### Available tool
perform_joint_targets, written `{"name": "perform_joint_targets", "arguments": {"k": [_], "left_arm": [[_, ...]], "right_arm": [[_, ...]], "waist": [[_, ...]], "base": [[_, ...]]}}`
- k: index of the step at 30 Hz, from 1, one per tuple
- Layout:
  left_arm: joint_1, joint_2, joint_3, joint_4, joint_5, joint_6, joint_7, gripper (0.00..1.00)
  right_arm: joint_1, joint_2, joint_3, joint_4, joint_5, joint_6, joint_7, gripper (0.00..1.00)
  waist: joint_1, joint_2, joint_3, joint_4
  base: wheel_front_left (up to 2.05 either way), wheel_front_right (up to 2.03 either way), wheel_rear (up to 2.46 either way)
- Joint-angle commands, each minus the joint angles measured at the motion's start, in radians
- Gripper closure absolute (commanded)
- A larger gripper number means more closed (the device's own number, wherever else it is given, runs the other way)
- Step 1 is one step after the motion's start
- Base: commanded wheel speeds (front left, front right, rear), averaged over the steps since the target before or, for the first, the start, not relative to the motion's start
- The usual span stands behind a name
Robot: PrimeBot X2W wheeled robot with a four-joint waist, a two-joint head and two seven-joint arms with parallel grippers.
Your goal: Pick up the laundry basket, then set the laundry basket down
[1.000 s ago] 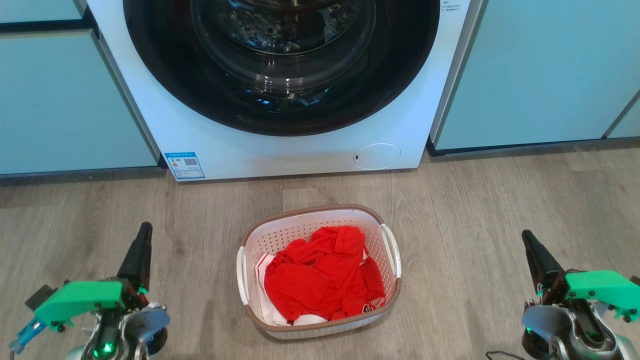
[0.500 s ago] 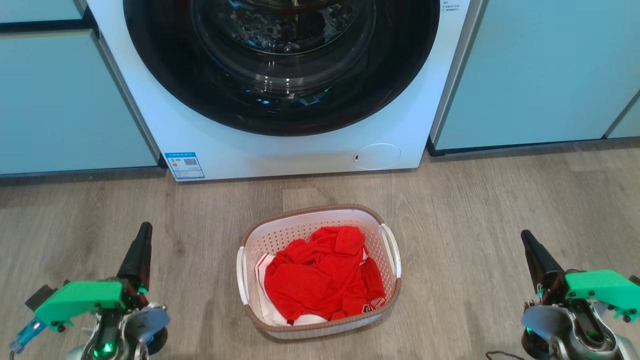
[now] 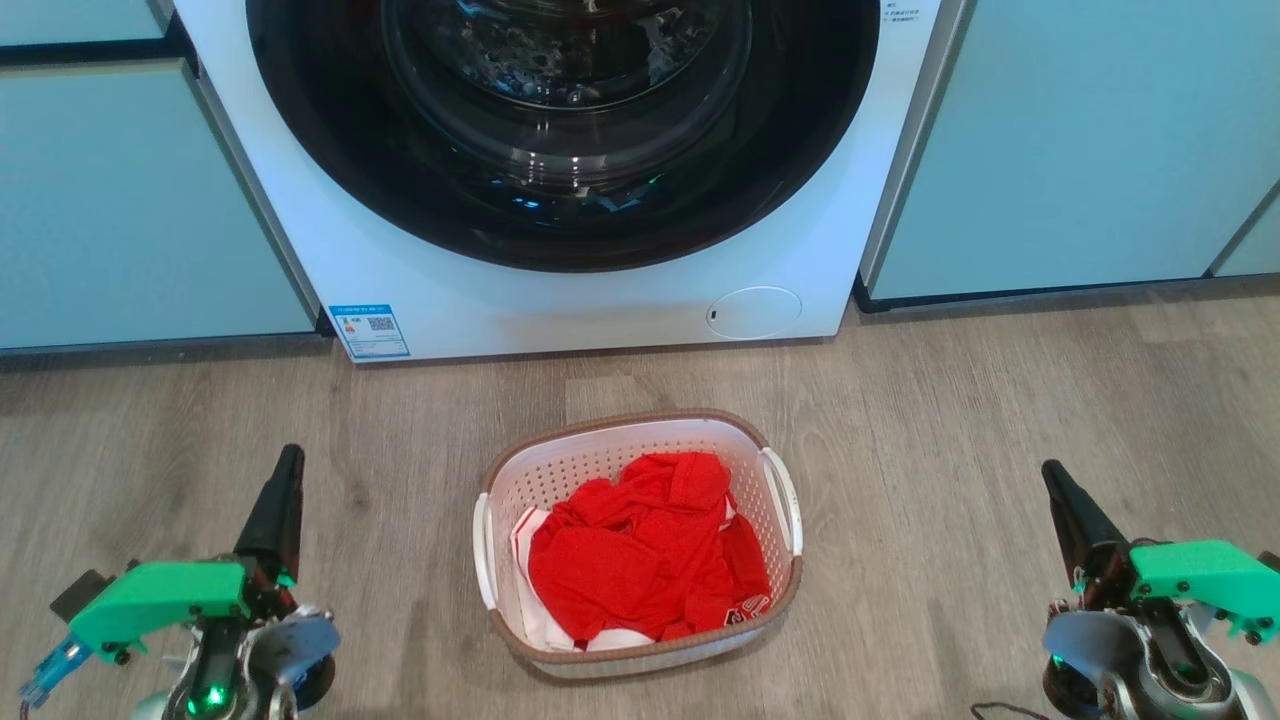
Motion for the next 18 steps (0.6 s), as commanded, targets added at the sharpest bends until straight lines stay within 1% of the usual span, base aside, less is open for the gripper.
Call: {"name": "perform_joint_targets", "arguments": {"k": [1, 18], "left_arm": [[-0.051, 0.006, 0.035, -0.029, 0.008, -0.007, 0.006, 1.00], [-0.051, 0.005, 0.036, -0.029, 0.009, -0.007, 0.006, 1.00]], "right_arm": [[-0.047, -0.005, 0.017, -0.031, -0.007, 0.003, 0.005, 1.00], [-0.047, -0.005, 0.016, -0.031, -0.008, 0.003, 0.007, 1.00]], "waist": [[-0.0001, 0.0000, 0.000, 0.000], [-0.0001, 0.0000, 0.000, 0.000]], "base": [[0.00, 0.00, 0.00], [0.00, 0.00, 0.00]]}}
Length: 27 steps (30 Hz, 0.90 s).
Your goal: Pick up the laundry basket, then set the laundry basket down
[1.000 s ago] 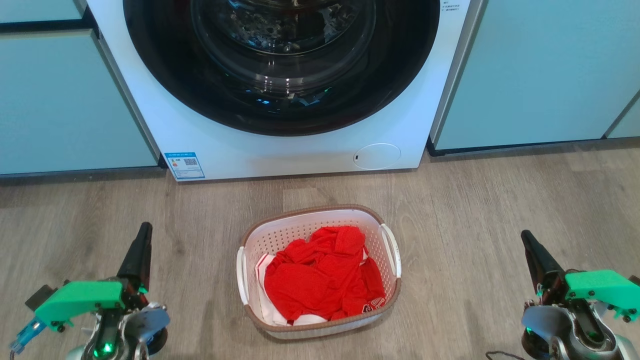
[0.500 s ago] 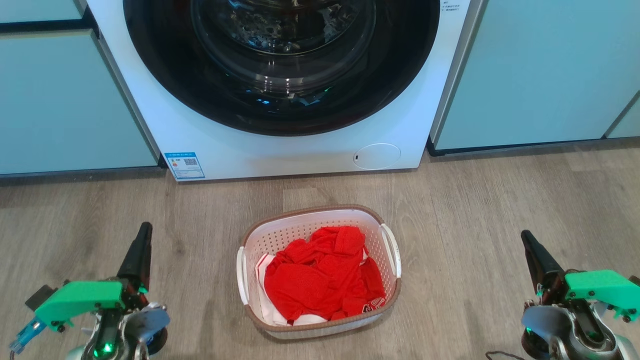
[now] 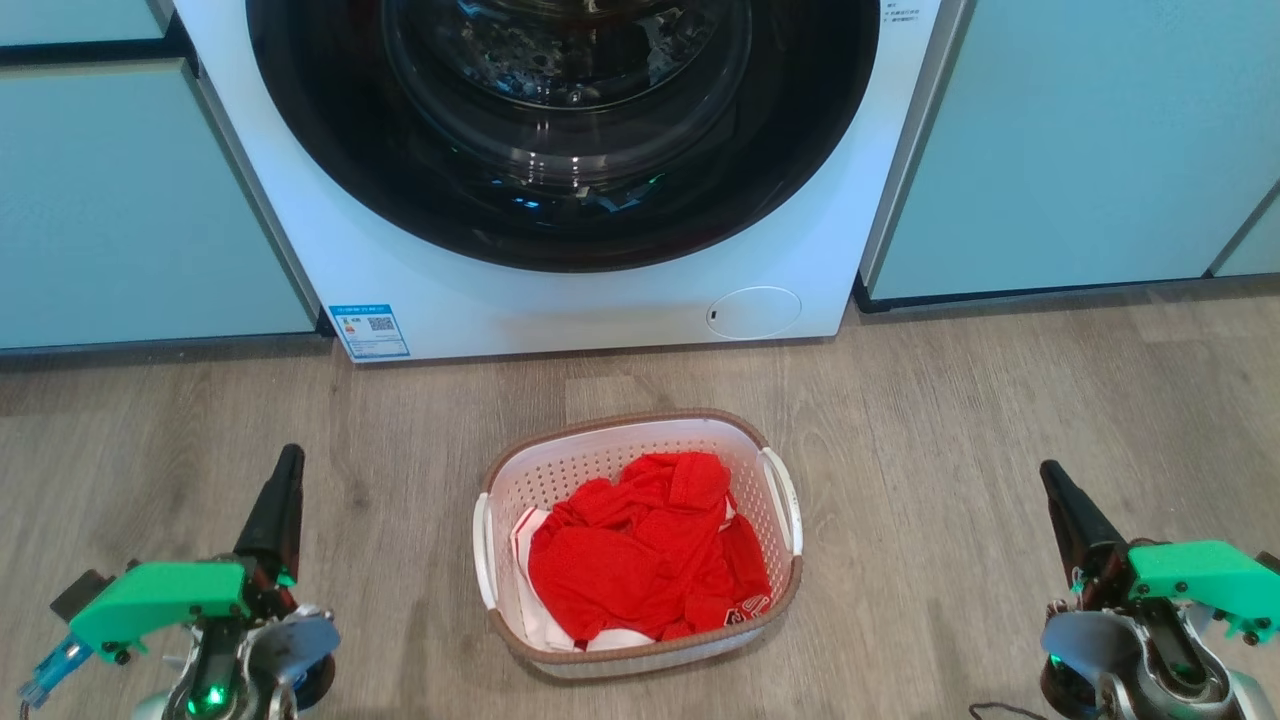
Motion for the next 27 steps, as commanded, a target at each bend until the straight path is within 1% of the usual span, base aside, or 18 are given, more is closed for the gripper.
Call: {"name": "perform_joint_targets", "arguments": {"k": [1, 27], "left_arm": [[-0.050, 0.006, 0.036, -0.029, 0.009, -0.007, 0.006, 1.00], [-0.051, 0.005, 0.037, -0.029, 0.009, -0.007, 0.007, 1.00]], "right_arm": [[-0.047, -0.009, 0.017, -0.031, -0.008, 0.003, 0.006, 1.00], [-0.047, -0.008, 0.015, -0.031, -0.009, 0.003, 0.007, 1.00]], "waist": [[-0.0001, 0.0000, 0.000, 0.000], [-0.0001, 0.0000, 0.000, 0.000]], "base": [[0.00, 0.00, 0.00], [0.00, 0.00, 0.00]]}}
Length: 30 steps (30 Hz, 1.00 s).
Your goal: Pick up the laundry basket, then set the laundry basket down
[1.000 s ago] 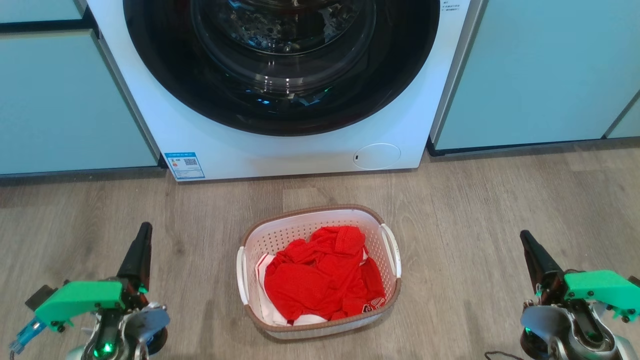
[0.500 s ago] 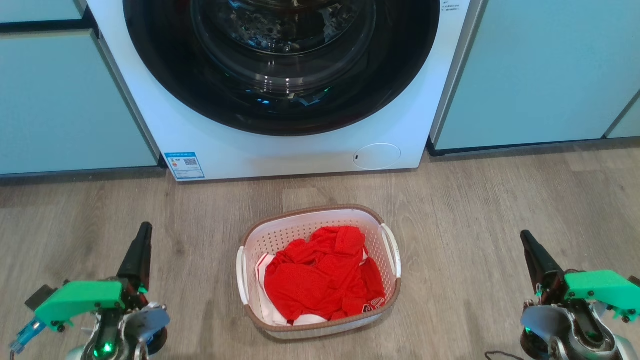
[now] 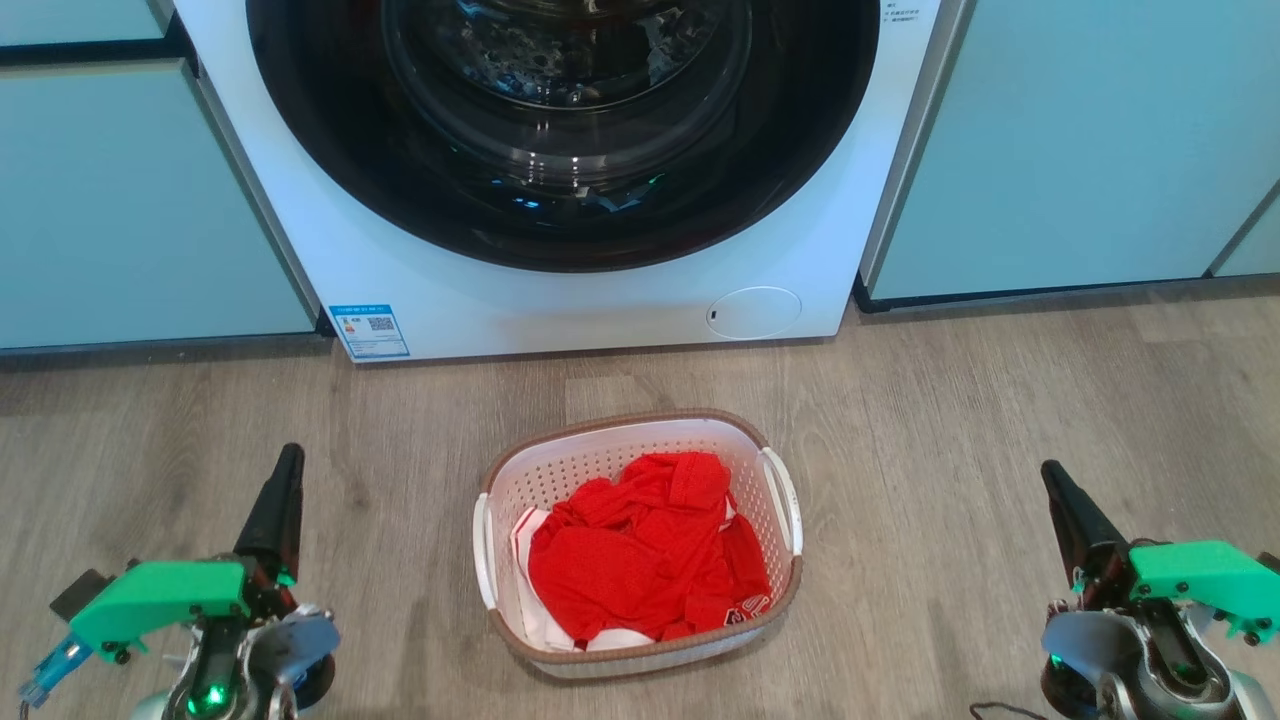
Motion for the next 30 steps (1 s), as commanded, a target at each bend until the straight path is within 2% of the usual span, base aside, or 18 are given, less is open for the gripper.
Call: {"name": "perform_joint_targets", "arguments": {"k": [1, 30], "left_arm": [[-0.050, 0.006, 0.036, -0.029, 0.010, -0.007, 0.007, 1.00], [-0.050, 0.005, 0.037, -0.029, 0.010, -0.007, 0.007, 1.00]], "right_arm": [[-0.047, -0.008, 0.018, -0.031, -0.009, 0.003, 0.008, 1.00], [-0.047, -0.008, 0.017, -0.031, -0.010, 0.003, 0.008, 1.00]], "waist": [[0.0000, 0.0000, 0.000, 0.000], [0.0000, 0.0000, 0.000, 0.000]], "base": [[0.00, 0.00, 0.00], [0.00, 0.00, 0.00]]}}
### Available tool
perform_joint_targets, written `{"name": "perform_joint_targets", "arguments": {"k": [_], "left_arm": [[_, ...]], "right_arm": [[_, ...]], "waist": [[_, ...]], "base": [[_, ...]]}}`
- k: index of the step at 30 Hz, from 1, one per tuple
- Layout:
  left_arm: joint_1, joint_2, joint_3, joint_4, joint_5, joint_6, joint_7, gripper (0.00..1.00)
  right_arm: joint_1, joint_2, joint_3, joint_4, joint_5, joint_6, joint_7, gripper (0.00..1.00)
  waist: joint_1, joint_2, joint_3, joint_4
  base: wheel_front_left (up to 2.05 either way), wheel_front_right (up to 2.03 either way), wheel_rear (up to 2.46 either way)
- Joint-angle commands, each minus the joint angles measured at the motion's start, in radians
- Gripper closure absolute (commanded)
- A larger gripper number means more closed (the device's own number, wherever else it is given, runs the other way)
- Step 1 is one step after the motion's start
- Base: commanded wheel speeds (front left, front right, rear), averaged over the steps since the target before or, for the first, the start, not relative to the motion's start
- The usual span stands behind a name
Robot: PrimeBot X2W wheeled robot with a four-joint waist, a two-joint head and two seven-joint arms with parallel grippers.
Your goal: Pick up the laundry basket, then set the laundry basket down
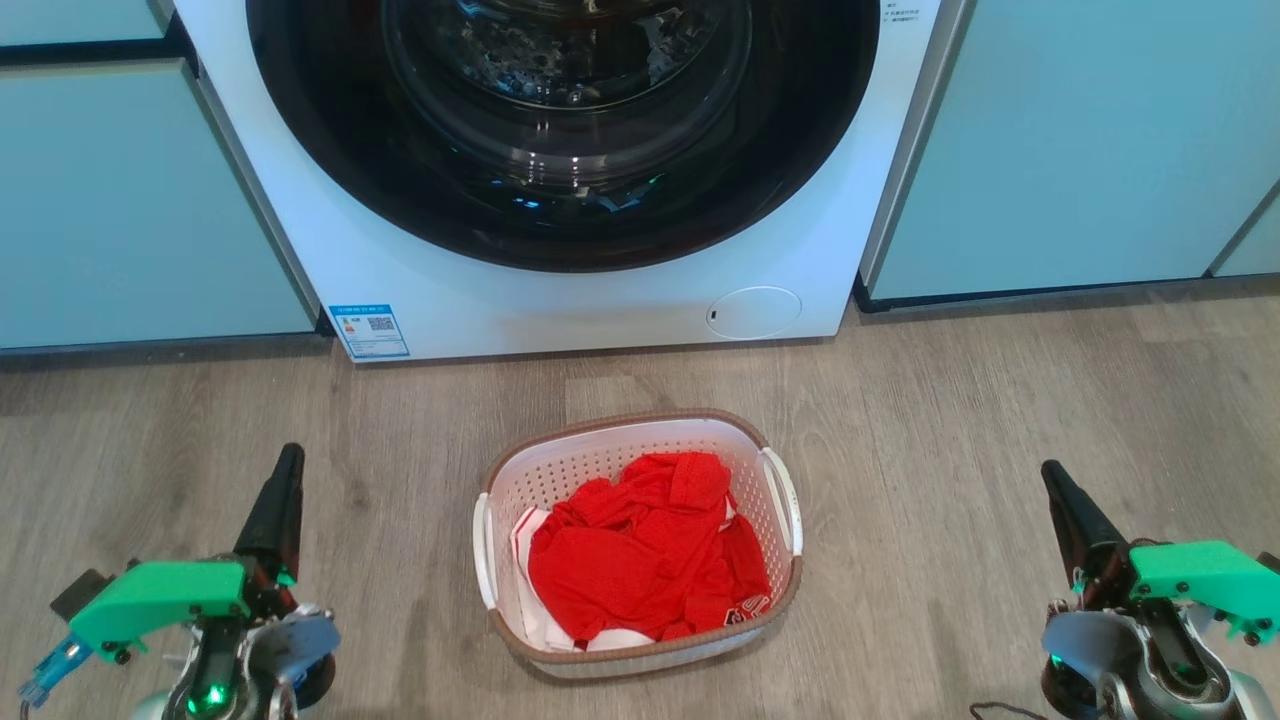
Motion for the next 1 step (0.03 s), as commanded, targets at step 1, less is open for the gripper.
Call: {"name": "perform_joint_targets", "arguments": {"k": [1], "left_arm": [[-0.050, 0.005, 0.036, -0.029, 0.010, -0.007, 0.007, 1.00]], "right_arm": [[-0.047, -0.008, 0.017, -0.031, -0.009, 0.003, 0.008, 1.00]], "waist": [[0.0000, 0.0000, 0.000, 0.000]], "base": [[0.00, 0.00, 0.00]]}}
